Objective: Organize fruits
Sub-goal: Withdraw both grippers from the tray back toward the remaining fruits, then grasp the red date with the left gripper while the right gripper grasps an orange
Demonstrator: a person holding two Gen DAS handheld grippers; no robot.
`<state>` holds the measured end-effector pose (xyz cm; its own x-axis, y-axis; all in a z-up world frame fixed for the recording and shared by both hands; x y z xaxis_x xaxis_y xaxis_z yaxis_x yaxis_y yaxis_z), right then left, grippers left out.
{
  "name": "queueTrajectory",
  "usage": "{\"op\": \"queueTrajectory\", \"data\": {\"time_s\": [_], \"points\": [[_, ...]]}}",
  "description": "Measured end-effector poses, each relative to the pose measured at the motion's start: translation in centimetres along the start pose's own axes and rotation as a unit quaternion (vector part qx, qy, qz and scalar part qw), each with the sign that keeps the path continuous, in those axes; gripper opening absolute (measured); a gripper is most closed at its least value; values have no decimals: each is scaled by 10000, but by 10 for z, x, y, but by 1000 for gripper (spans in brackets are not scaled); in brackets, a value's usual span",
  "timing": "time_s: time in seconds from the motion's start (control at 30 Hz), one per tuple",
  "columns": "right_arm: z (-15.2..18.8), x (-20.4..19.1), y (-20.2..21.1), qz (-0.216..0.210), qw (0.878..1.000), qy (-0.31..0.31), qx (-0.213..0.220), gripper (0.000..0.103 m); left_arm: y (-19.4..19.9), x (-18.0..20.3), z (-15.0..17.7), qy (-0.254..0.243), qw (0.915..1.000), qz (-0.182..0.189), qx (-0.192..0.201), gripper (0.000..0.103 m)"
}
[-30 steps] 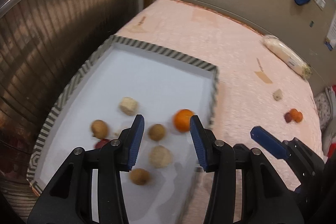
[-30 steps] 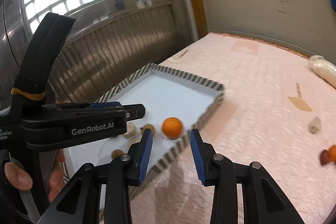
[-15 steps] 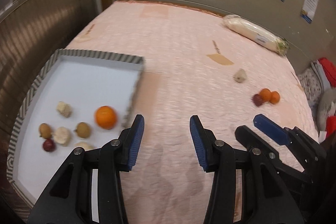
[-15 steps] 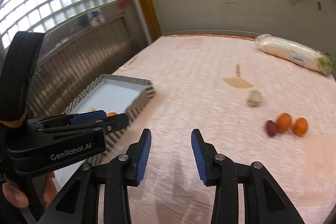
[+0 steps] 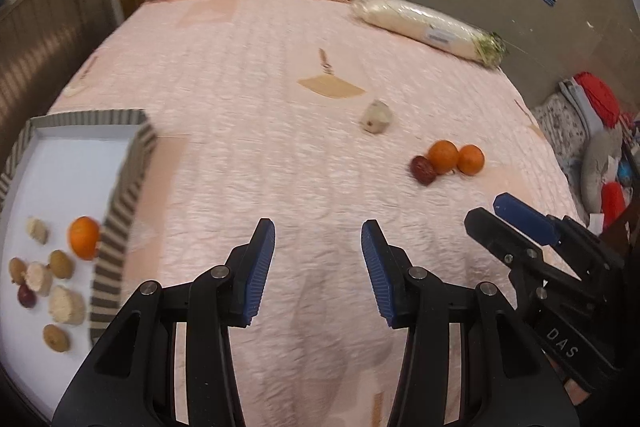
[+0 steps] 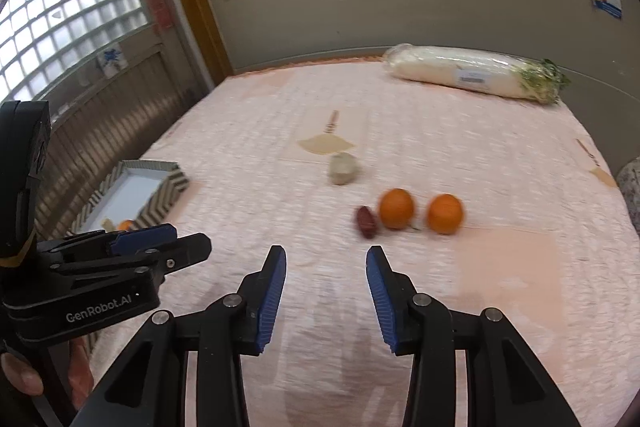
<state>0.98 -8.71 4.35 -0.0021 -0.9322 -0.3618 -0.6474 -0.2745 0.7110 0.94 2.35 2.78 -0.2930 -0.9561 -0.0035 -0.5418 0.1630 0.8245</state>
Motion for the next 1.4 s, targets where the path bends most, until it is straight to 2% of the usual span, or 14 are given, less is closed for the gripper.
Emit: {"op": "queueTrajectory", "data": {"time_s": [0.37, 0.57, 0.73, 0.9, 1.23, 1.4], "points": [[-10, 51, -3, 384, 9990, -171, -153, 41, -32, 25, -15, -124, 9993, 254, -236, 45], [-14, 58, -2, 458, 9987, -119, -186, 41, -49, 39, -27, -228, 9982, 436, -332, 45], [-17, 61, 1, 407, 9989, -155, -147, 41, -68, 54, -40, -525, 9955, 685, -380, 45], [-19, 67, 0, 426, 9987, -211, -159, 41, -82, 64, -50, -955, 9930, 590, -356, 45], [-24, 77, 0, 408, 9984, -353, -154, 41, -96, 76, -63, -1425, 9880, 546, -249, 45], [-25, 78, -2, 408, 9983, -376, -157, 41, -98, 77, -64, -1436, 9875, 640, -128, 45]]}}
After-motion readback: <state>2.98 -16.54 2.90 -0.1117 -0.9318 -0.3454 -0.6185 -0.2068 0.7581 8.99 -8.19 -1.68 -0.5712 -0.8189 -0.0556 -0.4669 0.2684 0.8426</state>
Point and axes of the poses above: each gripper's, at about its wrist camera, not at the fingertips, and y roughly against the way its jaws point, x to its right, z to its underside, the point moved 4 cm from there along -y, roughly the way its jaws point, and after that the axes turned 14 degrees about -y, right-handed, at the moved point
